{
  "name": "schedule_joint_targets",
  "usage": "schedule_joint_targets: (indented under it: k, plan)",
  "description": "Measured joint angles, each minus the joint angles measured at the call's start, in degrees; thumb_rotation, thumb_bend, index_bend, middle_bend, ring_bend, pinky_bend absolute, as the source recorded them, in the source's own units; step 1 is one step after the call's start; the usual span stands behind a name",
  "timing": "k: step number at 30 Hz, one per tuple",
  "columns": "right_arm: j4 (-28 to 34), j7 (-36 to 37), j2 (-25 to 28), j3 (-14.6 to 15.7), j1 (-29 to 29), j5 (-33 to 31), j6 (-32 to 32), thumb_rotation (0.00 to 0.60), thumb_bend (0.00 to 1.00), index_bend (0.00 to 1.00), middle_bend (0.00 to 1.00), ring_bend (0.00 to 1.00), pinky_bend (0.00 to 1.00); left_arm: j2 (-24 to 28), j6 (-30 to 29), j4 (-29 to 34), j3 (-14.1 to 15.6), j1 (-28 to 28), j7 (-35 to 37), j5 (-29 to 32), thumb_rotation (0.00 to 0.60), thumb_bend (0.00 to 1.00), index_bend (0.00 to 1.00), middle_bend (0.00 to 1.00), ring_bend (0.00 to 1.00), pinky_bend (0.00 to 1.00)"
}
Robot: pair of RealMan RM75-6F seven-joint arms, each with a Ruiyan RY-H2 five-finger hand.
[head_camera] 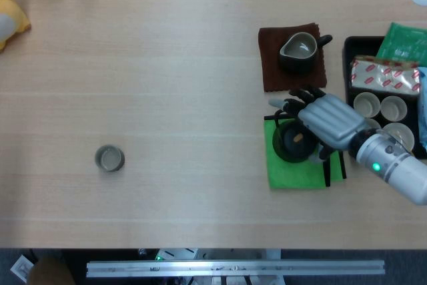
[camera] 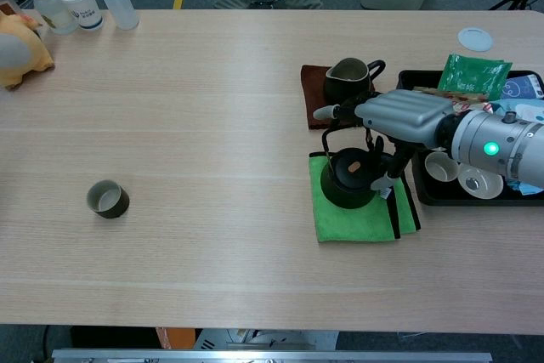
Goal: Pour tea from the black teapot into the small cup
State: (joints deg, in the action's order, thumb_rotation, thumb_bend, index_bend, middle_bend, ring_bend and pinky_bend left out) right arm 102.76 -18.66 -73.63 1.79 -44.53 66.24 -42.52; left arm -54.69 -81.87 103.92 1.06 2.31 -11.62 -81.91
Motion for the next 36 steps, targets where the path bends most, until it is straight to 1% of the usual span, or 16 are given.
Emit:
schedule_joint_targets:
  k: [22, 30, 36]
  plan:
    - [2.2, -0.7, -2.1, 1.1, -1.9, 4.5, 2.7, 0.600, 0.00, 0.04, 0.20, 0.08, 0.05, 1.0, -1.3, 0.1, 0.3, -1.1, 1.0, 0.1, 0.600, 0.28, 0.23, 0.29, 0.28, 0.21]
    - [3.8, 0.1, -1.0, 2.2, -1.8, 7.1, 2.9, 0.600, 0.00, 0.04, 0.20, 0.08, 0.05, 1.1, -1.3, 0.3, 0.4, -1.2, 0.9, -0.1, 0.600, 0.28, 0.23, 0.29, 0.28, 0.21]
    - [5.4, 1.4, 0.8, 3.4, -1.1, 10.1, 2.4, 0.600, 0.00, 0.04, 0.20, 0.08, 0.05, 1.0, -1.1, 0.5, 0.4, -1.2, 0.7, -0.2, 0.600, 0.28, 0.23, 0.29, 0.28, 0.21]
